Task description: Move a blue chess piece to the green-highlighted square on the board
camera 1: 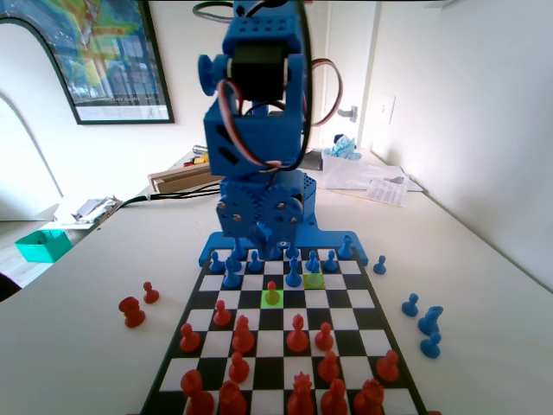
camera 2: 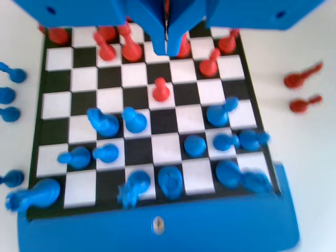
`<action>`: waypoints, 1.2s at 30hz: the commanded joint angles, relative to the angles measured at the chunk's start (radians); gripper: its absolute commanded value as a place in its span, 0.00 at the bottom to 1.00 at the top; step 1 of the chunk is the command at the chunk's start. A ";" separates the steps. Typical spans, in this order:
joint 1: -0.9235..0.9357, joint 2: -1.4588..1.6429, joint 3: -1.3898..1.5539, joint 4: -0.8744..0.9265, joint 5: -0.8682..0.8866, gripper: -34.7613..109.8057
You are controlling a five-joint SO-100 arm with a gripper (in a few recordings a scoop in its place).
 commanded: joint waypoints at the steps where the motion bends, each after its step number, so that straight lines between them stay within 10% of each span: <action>1: 0.006 0.011 0.005 -0.009 -0.028 0.30; 36: -0.002 -0.118 0.051 -0.167 -0.064 0.32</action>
